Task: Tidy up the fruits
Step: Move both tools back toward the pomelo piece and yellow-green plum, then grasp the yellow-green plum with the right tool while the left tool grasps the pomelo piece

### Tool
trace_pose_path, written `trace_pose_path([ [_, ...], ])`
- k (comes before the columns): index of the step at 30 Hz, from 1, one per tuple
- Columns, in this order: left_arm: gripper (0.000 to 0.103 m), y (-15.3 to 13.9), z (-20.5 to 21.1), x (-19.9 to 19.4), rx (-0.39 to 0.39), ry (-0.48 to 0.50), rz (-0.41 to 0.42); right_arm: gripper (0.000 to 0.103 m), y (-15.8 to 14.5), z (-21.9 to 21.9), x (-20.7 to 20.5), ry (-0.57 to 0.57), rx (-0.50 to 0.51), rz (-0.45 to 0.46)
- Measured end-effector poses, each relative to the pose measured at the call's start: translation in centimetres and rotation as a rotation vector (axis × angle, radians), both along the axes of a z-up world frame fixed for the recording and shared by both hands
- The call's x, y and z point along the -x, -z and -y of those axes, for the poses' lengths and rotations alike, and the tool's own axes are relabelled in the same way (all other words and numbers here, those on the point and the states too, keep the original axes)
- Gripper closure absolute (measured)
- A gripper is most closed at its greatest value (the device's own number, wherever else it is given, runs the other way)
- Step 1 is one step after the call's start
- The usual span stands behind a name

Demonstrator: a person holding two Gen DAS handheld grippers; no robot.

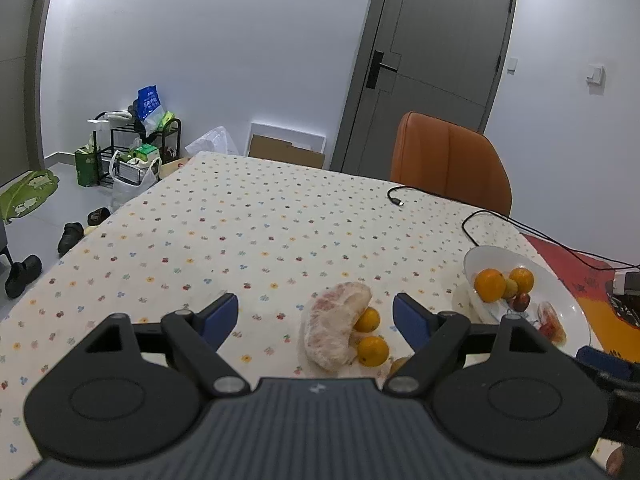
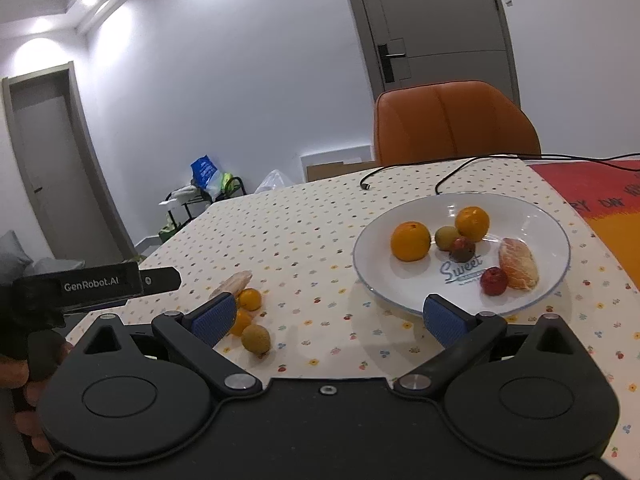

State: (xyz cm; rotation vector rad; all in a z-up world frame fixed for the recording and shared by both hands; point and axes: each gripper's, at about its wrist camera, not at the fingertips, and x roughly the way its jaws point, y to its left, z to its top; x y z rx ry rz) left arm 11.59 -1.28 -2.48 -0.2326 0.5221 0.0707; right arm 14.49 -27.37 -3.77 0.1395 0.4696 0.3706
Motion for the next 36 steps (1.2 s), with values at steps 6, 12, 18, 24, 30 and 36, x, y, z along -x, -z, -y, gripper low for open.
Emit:
trace_pose_path([
  [6,0.020,1.4,-0.5,0.1,0.009,0.015,-0.020,0.004,0.4,-1.4,-0.4,-0.026,0.025,-0.011],
  [12,0.022,2.2,-1.2,0.2,0.014,0.030,-0.036,0.012,0.6,-2.6,-0.4,-0.069,0.049,-0.015],
  [18,0.026,2.8,-1.9,0.2,0.023,0.031,-0.046,0.021,1.0,-4.1,-0.7,-0.108,0.064,-0.032],
  [24,0.032,2.9,-3.1,0.2,0.038,0.029,-0.050,0.029,1.3,-5.8,-1.4,-0.141,0.081,-0.043],
  [30,0.033,3.0,-4.5,0.1,0.059,0.011,-0.044,0.036,1.7,-7.5,-2.6,-0.174,0.094,-0.070],
  [36,0.033,3.3,-5.1,-0.1,0.063,0.009,-0.052,0.059,2.9,-8.5,-3.3,-0.188,0.114,-0.112],
])
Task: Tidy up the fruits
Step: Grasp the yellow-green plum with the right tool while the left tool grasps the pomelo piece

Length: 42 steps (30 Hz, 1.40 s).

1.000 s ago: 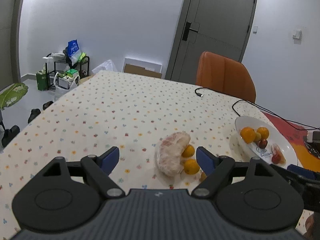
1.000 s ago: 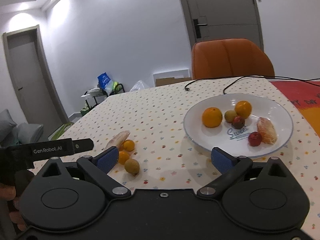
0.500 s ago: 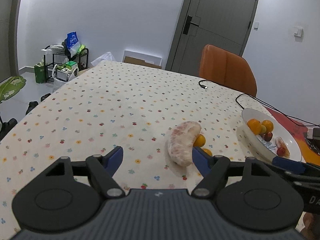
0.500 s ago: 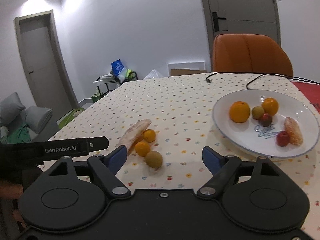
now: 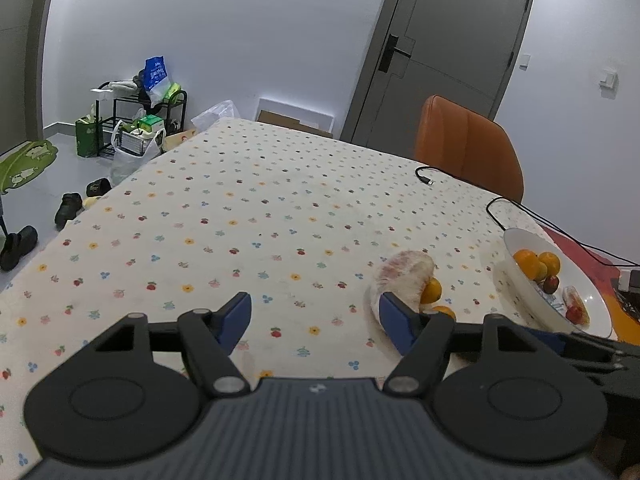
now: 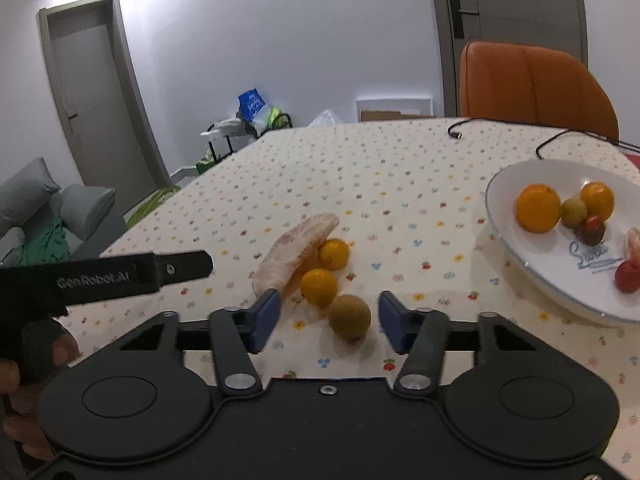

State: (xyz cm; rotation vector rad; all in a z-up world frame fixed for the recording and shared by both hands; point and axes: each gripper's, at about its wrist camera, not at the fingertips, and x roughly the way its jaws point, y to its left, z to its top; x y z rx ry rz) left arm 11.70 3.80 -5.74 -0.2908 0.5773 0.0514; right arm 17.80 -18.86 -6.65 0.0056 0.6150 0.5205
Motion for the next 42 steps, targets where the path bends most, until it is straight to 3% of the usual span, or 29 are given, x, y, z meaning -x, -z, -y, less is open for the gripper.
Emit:
trace_pose_path([
  [1,0.033,0.0,0.0,0.0,-0.001,0.001,-0.001,0.070,0.2,0.0,-0.1,0.004,0.005,-0.009],
  [3,0.033,0.0,0.1,-0.1,-0.001,0.005,0.000,0.080,0.5,0.2,-0.3,0.012,0.003,-0.027],
  [23,0.034,0.6,4.0,-2.1,-0.021,0.096,-0.013,0.080,-0.1,4.2,0.2,0.083,-0.062,-0.002],
  [30,0.048,1.5,4.6,-3.7,-0.033,0.091,-0.037,0.080,-0.1,5.3,0.1,0.116,-0.067,0.000],
  [36,0.049,1.6,5.0,-4.9,-0.059,0.097,-0.033,0.080,0.1,6.0,-0.1,0.132,-0.076,-0.003],
  [39,0.066,1.7,5.4,-5.3,-0.053,0.117,-0.035,0.080,0.2,6.2,-0.1,0.135,-0.080,-0.006],
  [42,0.067,1.4,5.4,-5.4,-0.050,0.108,-0.046,0.080,0.2,6.2,-0.1,0.135,-0.085,-0.006],
])
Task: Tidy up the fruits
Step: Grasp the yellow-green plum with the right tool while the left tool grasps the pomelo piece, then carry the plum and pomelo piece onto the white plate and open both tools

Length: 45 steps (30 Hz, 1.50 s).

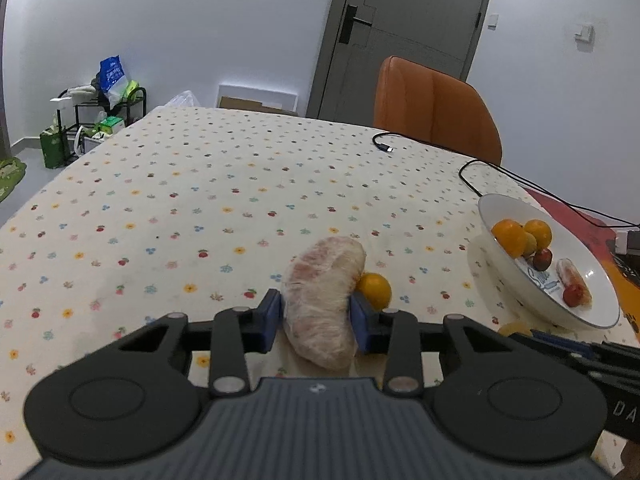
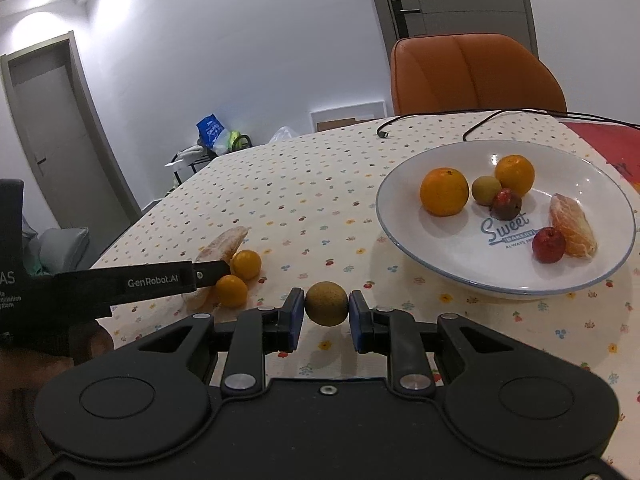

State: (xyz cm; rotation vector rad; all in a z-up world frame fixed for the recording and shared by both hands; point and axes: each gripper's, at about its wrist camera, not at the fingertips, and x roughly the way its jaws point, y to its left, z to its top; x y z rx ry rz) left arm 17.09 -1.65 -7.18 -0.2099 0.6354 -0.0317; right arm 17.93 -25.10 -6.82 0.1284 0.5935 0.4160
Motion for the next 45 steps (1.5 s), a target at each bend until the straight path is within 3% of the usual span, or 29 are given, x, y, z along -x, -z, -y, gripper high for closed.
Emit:
trace_pose_path([
  [17,0.068,-2.0,0.3,1.6,-0.012,-0.005,0.032,0.080,-0.9,1.1,1.0,0.030,-0.020,0.038],
  [45,0.068,-5.3,8.0,2.0,-0.035,0.128,0.136,0.080,-2.4,8.1,2.3,0.172,-0.076,0.105],
])
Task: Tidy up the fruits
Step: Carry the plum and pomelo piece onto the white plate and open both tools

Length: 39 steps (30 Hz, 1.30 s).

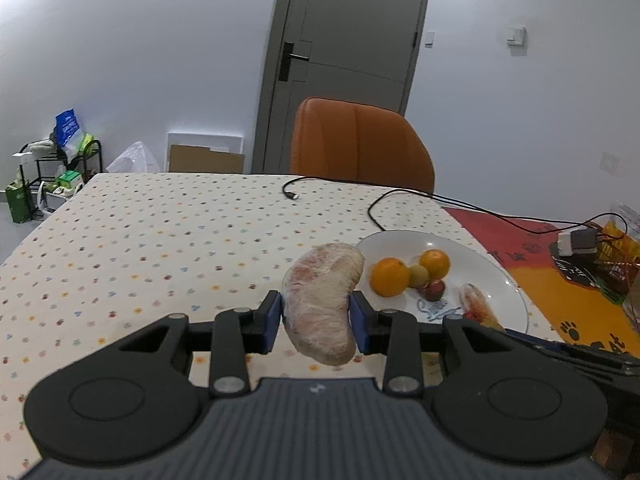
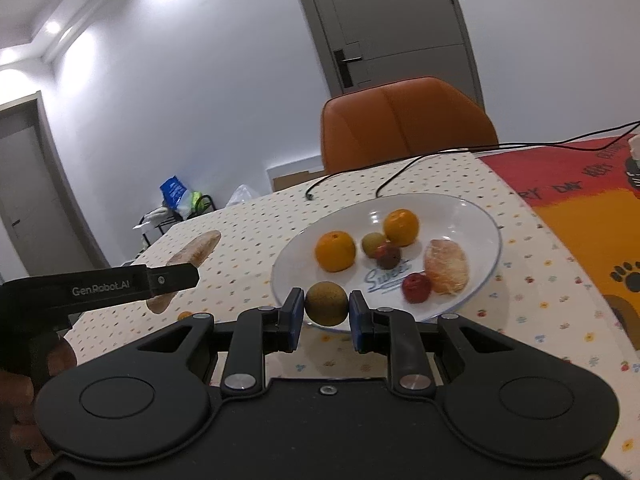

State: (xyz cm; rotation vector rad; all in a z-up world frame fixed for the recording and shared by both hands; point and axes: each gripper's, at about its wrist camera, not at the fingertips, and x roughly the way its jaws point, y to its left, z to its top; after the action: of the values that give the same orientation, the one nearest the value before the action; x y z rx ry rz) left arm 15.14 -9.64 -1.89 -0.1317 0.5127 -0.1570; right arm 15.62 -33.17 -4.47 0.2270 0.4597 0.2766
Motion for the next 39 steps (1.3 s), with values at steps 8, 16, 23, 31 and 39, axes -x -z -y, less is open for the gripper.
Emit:
trace_pose_path([
  [8,0.067,0.2,1.9,-0.7,0.000,0.031,0.002,0.080,0.5,1.2,-0.9,0.030,-0.006,-0.006],
  [16,0.067,0.6,3.6,-1.9,-0.004,0.054,-0.004,0.075,1.1,1.9,-2.2,0.052,-0.009,-0.013],
  [23,0.067,0.9,4.9,-2.9,-0.007,0.076,-0.014,0.066,1.6,3.1,-1.9,0.081,-0.026,-0.012],
  [31,0.067,0.9,6.5,-3.8,-0.023,0.109,-0.007,0.065,1.5,3.5,-1.4,0.077,-0.037,0.001],
  [39,0.062,0.4,6.7,-3.4,-0.032,0.104,0.039,0.062,1.5,3.5,-1.4,0.077,-0.037,0.001],
])
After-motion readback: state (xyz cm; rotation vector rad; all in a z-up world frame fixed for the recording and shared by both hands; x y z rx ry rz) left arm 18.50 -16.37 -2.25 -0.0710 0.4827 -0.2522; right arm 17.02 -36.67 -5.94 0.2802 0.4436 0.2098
